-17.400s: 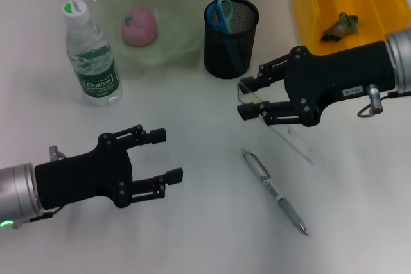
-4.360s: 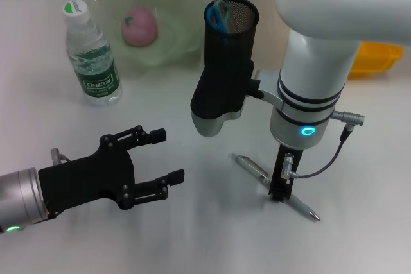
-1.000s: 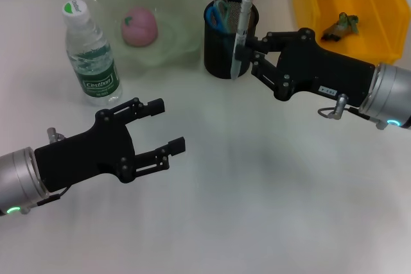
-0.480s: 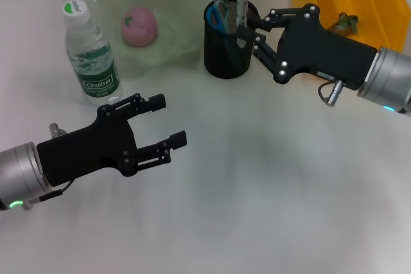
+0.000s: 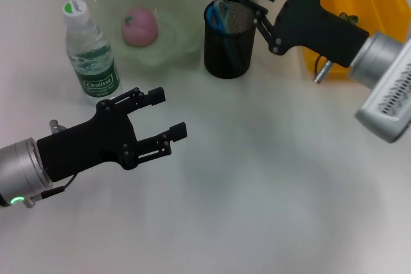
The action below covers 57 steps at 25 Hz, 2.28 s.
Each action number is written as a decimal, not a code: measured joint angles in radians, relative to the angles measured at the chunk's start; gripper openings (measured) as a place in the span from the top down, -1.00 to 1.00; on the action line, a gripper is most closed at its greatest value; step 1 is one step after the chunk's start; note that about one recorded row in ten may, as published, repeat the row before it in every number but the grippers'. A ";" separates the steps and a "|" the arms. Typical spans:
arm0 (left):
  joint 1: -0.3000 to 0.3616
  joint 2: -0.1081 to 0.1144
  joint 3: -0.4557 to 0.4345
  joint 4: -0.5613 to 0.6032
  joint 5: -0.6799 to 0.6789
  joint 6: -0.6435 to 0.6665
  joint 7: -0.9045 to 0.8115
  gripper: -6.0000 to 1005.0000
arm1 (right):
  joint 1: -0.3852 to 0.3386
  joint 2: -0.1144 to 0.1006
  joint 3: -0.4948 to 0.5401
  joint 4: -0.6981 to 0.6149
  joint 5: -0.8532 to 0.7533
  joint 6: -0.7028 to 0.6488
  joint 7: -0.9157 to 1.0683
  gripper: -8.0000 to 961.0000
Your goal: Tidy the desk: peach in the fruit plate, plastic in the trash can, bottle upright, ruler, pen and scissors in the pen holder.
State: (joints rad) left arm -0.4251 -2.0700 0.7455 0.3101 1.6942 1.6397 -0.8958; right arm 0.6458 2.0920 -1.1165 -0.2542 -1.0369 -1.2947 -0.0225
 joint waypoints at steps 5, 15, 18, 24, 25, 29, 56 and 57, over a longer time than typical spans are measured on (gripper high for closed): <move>-0.010 -0.001 0.000 -0.012 -0.001 -0.002 -0.005 -0.57 | 0.066 0.001 0.005 0.060 0.010 0.098 -0.034 0.63; -0.011 -0.001 0.000 -0.013 -0.013 -0.005 -0.010 -0.57 | 0.161 0.000 0.003 0.123 0.052 0.188 0.159 0.62; -0.012 -0.001 0.000 -0.013 -0.013 -0.005 -0.011 -0.57 | 0.183 0.000 0.003 0.125 0.052 0.232 0.257 0.62; -0.012 -0.001 0.000 -0.019 -0.013 -0.004 -0.010 -0.57 | 0.203 0.000 0.000 0.128 0.052 0.312 0.453 0.61; -0.012 -0.001 0.001 -0.021 -0.013 -0.004 -0.009 -0.57 | 0.201 0.000 0.000 0.128 0.052 0.314 0.485 0.61; -0.012 -0.001 0.007 -0.023 -0.013 -0.002 -0.008 -0.57 | 0.191 0.000 0.001 0.128 0.052 0.316 0.590 0.60; -0.010 0.002 0.011 -0.017 -0.007 0.021 -0.001 -0.57 | 0.122 0.000 0.011 0.107 0.107 0.208 0.734 -0.41; -0.012 0.002 0.011 -0.016 -0.007 0.020 -0.001 -0.57 | 0.104 0.000 0.011 0.094 0.121 0.165 0.746 -0.43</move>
State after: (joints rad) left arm -0.4372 -2.0677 0.7569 0.2945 1.6875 1.6600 -0.8963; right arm 0.7502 2.0922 -1.1056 -0.1605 -0.9161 -1.1301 0.7234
